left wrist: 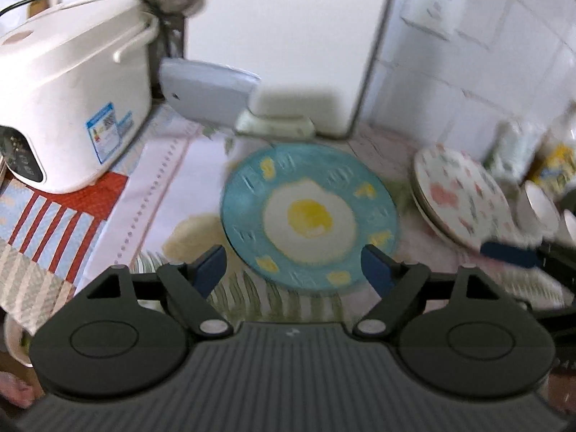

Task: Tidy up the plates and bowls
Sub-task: 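Move both grippers to the rim of the blue egg plate, then close the left gripper on the egg plate rim while the right gripper grips it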

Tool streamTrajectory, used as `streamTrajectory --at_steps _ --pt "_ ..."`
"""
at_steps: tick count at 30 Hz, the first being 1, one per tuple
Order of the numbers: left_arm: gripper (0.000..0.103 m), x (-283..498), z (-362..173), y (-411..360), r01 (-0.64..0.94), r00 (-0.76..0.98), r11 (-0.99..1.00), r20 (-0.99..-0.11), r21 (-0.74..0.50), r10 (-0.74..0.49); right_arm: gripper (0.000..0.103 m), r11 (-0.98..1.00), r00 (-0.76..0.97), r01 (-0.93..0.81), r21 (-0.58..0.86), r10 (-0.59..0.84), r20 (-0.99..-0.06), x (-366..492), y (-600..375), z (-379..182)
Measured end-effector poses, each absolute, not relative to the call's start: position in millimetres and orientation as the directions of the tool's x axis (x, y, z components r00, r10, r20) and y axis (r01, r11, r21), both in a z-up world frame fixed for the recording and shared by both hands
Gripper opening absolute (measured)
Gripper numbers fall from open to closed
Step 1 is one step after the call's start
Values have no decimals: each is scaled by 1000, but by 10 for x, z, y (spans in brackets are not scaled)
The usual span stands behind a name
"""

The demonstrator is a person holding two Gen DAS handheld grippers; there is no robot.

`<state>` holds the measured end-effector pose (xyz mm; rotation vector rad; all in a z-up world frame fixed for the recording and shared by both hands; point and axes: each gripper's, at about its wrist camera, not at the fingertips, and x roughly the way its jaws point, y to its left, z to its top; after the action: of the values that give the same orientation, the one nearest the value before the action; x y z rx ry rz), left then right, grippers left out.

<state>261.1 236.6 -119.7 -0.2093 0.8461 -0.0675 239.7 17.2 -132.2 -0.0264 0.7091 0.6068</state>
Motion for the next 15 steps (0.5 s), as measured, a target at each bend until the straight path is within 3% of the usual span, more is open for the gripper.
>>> streamTrajectory --at_steps 4,9,12,15 --pt "85 2708 -1432 2586 -161 697 954 -713 -251 -70 70 837 575 -470 281 532 -621 2679 186 -1611" --pt "84 2841 -1703 2697 -187 683 951 -729 -247 -55 70 869 579 -373 324 491 -651 2927 243 -1965" --pt "81 2919 -1864 2704 -188 660 947 -748 -260 -75 70 878 575 -341 336 478 -664 3014 287 -2121" --pt "69 2963 -1980 2663 -177 647 949 -758 -263 -90 70 882 589 -319 347 472 -657 3051 315 -2211"
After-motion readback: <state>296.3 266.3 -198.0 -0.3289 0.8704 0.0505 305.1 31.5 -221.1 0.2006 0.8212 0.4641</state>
